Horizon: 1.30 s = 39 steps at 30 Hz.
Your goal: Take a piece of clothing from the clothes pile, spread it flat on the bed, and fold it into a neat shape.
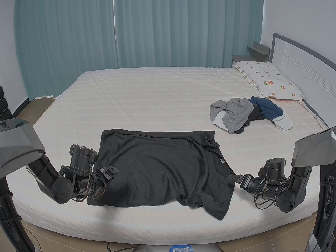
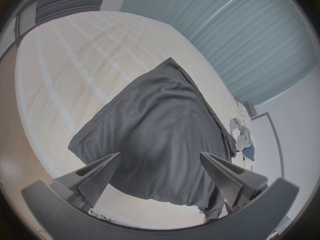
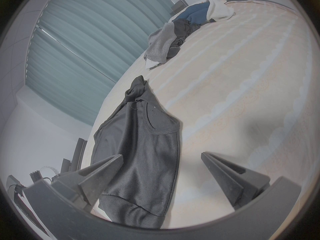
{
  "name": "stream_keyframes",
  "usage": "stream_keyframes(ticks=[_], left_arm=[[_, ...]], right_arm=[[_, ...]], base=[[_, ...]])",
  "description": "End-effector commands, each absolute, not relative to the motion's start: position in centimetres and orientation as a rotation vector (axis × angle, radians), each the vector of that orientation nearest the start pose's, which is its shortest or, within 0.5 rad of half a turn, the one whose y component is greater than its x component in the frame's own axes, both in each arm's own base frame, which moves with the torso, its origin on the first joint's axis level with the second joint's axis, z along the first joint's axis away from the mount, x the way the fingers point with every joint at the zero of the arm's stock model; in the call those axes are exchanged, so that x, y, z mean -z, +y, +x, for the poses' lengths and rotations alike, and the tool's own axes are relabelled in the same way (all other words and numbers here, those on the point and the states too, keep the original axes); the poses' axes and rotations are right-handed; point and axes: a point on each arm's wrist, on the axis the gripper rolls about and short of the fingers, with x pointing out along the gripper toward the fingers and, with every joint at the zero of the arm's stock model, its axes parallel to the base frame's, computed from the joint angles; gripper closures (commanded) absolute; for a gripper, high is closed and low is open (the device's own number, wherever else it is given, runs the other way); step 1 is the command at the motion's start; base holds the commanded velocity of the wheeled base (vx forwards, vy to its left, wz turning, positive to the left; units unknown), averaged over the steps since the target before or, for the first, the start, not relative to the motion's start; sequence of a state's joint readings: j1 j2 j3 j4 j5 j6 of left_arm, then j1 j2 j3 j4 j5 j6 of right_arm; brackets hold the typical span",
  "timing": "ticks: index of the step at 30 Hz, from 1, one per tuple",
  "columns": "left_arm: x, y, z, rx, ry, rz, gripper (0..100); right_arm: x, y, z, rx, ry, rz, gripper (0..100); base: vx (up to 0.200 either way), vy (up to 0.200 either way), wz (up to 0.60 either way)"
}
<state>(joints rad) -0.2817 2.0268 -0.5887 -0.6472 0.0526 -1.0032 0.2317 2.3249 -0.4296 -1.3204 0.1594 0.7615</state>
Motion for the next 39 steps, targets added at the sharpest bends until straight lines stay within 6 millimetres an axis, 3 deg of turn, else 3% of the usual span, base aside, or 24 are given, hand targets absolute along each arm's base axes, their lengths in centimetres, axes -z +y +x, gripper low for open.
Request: stream_keyframes(ticks=[1, 9, 15, 25, 39], left_arm=[[-2.8, -7.9, 28.5, -0.208, 0.825, -0.815, 0], [-2.2, -7.2, 27.6, -0.231, 0.837, -0.801, 0], [-1.9, -7.1, 27.6, -0.244, 0.842, -0.791, 0], [1.6, -5.9, 28.5, -0.37, 0.878, -0.682, 0], [2.6, -5.7, 31.3, -0.356, 0.775, -0.719, 0]], right_arm=[[2.7, 7.5, 29.7, -0.142, 0.699, 0.707, 0], [2.6, 8.0, 29.2, -0.155, 0.71, 0.705, 0], [2.6, 8.0, 29.2, -0.154, 0.712, 0.705, 0], [2.7, 8.3, 29.1, -0.164, 0.719, 0.702, 0], [2.5, 8.4, 29.2, -0.168, 0.711, 0.701, 0]], base=[[-0.2, 0.0, 0.0], [-0.2, 0.0, 0.0], [0.0, 0.0, 0.0], [0.0, 0.0, 0.0], [0.0, 0.0, 0.0]])
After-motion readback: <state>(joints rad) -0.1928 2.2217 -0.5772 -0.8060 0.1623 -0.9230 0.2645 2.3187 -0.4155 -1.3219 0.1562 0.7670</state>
